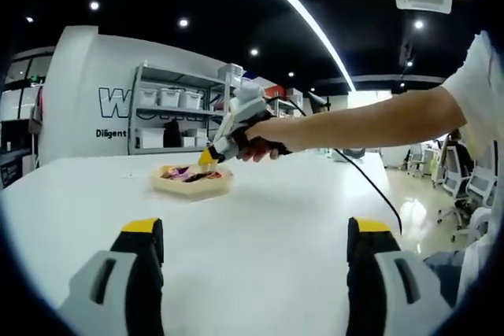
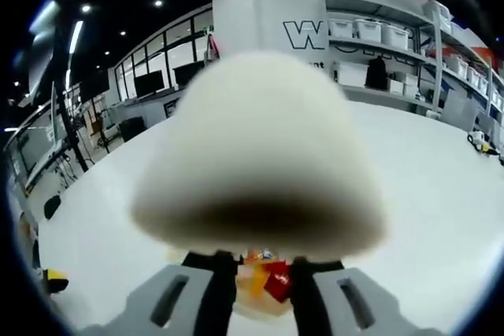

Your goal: Place the target food into the container with the food tongs after gripping and lifting it, then release it inside without dropping or visibly crushing the food.

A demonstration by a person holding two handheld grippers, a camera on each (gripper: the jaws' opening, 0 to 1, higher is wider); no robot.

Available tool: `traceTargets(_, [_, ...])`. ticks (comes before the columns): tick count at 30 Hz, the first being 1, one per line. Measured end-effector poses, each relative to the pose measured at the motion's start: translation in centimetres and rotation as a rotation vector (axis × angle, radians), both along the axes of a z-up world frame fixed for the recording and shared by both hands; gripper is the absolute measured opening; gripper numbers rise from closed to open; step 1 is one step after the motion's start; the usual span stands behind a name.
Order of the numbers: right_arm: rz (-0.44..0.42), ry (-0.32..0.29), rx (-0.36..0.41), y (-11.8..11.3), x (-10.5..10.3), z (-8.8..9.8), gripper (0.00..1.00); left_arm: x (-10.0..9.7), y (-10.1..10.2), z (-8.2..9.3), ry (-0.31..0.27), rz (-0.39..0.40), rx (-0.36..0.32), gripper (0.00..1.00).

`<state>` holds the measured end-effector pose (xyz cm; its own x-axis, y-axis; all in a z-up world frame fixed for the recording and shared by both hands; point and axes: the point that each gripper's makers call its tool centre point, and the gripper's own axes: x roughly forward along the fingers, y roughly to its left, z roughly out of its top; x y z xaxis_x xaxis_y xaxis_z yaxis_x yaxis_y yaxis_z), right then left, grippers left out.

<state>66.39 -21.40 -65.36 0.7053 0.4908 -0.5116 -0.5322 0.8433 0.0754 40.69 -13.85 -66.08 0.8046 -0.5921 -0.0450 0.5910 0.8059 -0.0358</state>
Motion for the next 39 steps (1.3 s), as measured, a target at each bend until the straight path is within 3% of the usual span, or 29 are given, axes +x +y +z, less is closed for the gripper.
traceTargets(13, [0.023, -0.001, 0.089, -2.2, -2.2, 1.6, 0.18, -0.1, -0.3, -0.1, 0.011, -0.009, 0.003, 0.96])
traceTargets(19, [0.053, -0.02, 0.116, -3.1, -4.4, 2.4, 0.18, -0.1, -0.3, -0.2, 0.018, -0.005, 0.0, 0.96])
traceTargets(26, [0.093, -0.046, 0.144, -4.7, -7.8, 2.9, 0.19, -0.2, -0.5, -0.4, 0.028, -0.01, 0.009, 0.96])
traceTargets(35, [0.16, -0.082, 0.109, -6.2, -13.1, 1.7, 0.19, -0.3, -0.5, -0.5, 0.037, -0.014, 0.003, 0.96])
traceTargets(39, [0.176, -0.056, 0.141, -6.1, -15.0, 1.7, 0.19, -0.4, -0.5, -0.5, 0.038, -0.016, 0.003, 0.96])
